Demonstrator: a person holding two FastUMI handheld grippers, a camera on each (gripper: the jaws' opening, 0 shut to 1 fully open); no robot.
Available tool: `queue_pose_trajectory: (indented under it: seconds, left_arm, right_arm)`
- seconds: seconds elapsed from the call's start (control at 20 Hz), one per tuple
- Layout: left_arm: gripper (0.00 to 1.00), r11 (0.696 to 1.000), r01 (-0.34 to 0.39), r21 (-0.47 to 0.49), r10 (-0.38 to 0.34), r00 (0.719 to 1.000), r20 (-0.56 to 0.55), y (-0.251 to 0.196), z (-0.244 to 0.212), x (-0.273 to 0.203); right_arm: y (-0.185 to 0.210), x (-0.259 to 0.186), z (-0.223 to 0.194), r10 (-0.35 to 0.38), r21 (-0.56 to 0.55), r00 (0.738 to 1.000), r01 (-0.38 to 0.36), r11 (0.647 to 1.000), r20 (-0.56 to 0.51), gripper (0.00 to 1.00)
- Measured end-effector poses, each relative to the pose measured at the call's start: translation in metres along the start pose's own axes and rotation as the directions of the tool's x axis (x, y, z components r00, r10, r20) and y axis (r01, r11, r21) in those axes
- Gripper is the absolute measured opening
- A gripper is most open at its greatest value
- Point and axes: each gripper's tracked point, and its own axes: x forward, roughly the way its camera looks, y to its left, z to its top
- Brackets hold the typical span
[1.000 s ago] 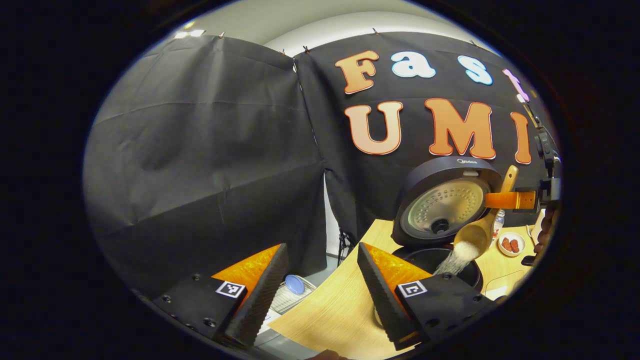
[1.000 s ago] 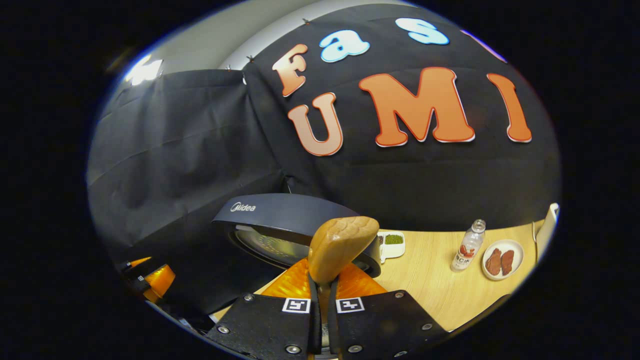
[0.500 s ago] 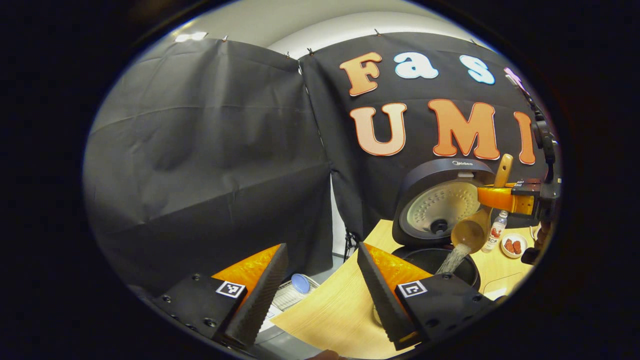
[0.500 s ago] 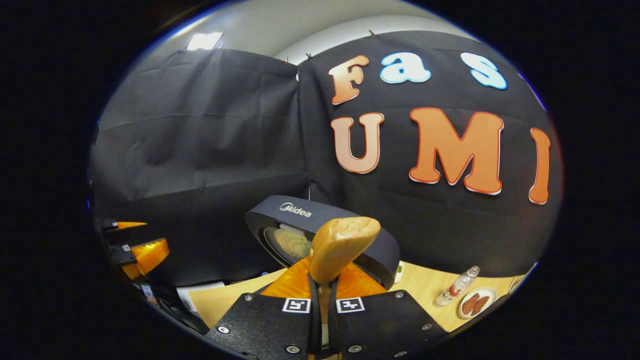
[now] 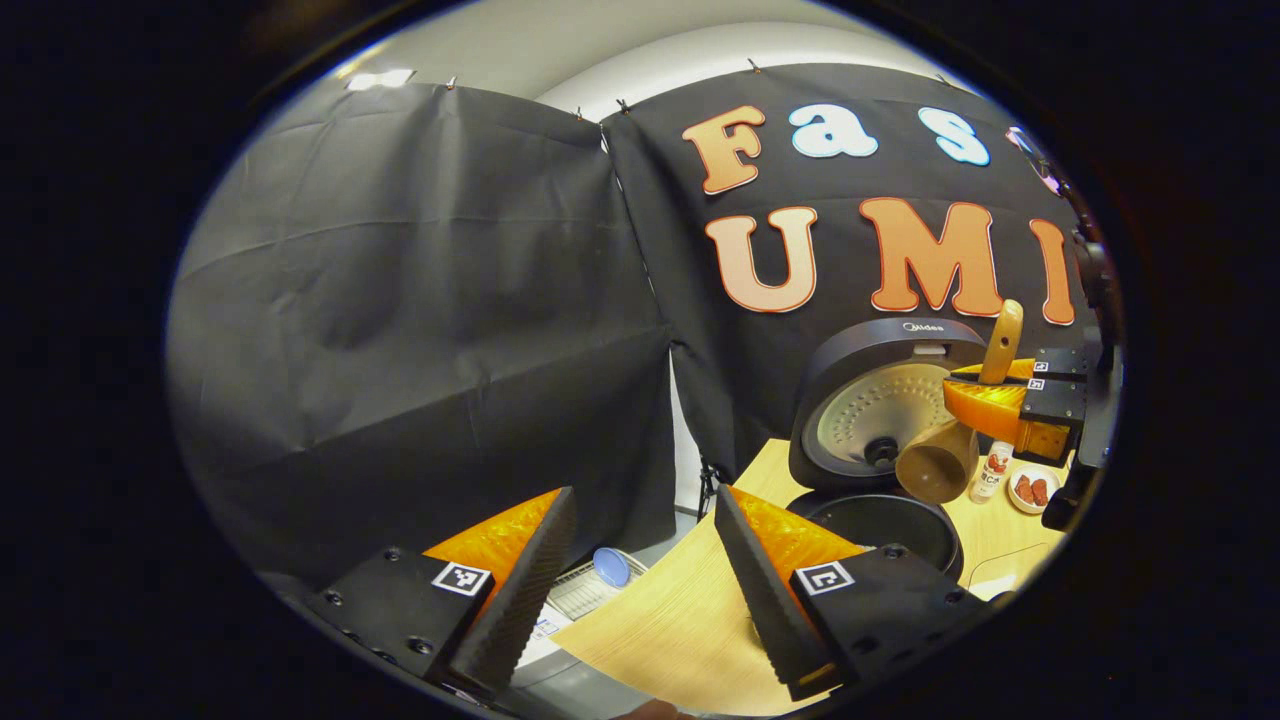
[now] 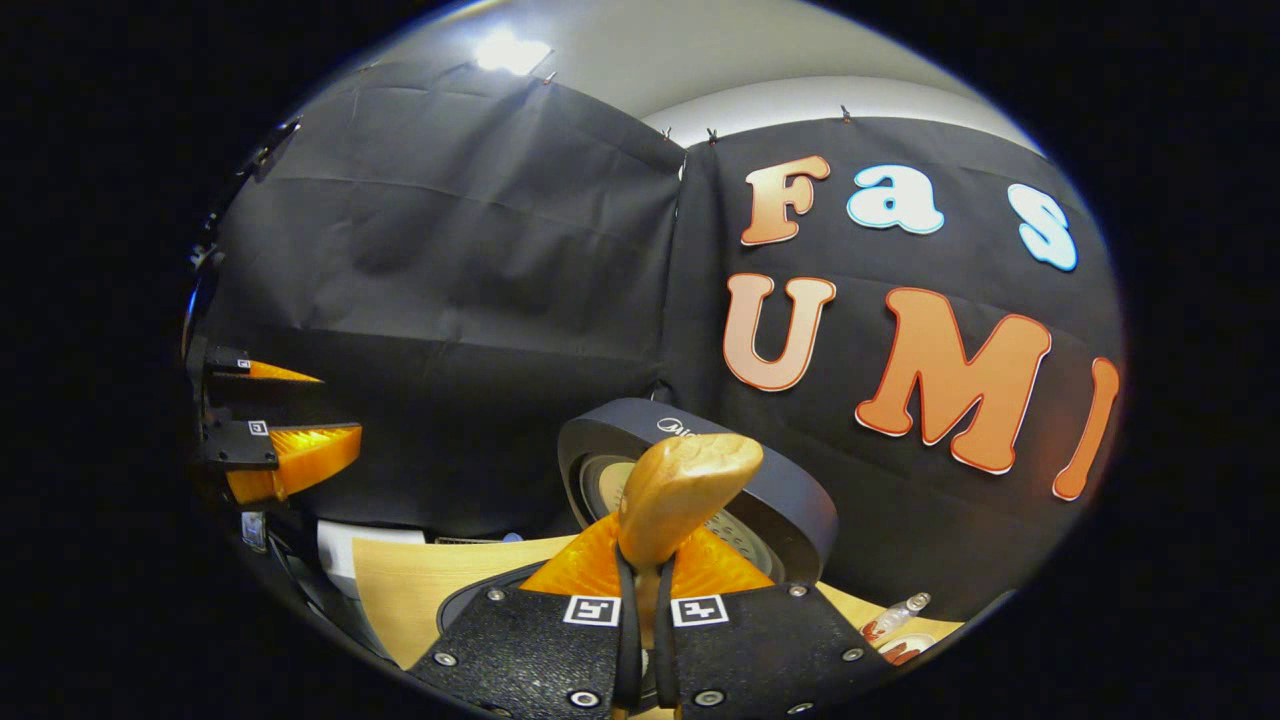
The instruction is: Close the left gripper, press the button to open the rice cooker; take a wooden spoon from the chopstick holder with the right hand, scoop a spoonful of rice and pour it into the rice cooker, then put the wooden spoon back into the chopstick holder.
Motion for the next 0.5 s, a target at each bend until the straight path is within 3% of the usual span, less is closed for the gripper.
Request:
queue_pose_trajectory:
  seconds: [0.2, 0.35, 0.4, 0.5]
  left_arm:
    - [0.95, 1.000, 0.025, 0.003, -0.025, 1.000, 0.000, -0.016, 0.000, -0.003]
    - [0.95, 0.998, 0.057, 0.004, -0.057, 0.998, 0.001, -0.035, 0.004, -0.007]
    - [0.95, 0.998, 0.070, 0.006, -0.070, 0.998, 0.002, -0.043, 0.005, -0.008]
    - [0.95, 0.996, 0.089, 0.011, -0.089, 0.996, -0.001, -0.057, 0.007, -0.012]
  right_arm:
    - [-0.029, -0.022, 0.002, -0.030, 0.190, 0.999, 0.033, 0.981, -0.014, 0.05]
    - [-0.061, -0.049, -0.001, -0.072, 0.318, 0.997, 0.077, 0.945, -0.029, 0.05]
    - [-0.073, -0.058, -0.004, -0.090, 0.348, 0.995, 0.098, 0.932, -0.038, 0.00]
    - [-0.094, -0.082, -0.017, -0.128, 0.408, 0.990, 0.141, 0.902, -0.059, 0.05]
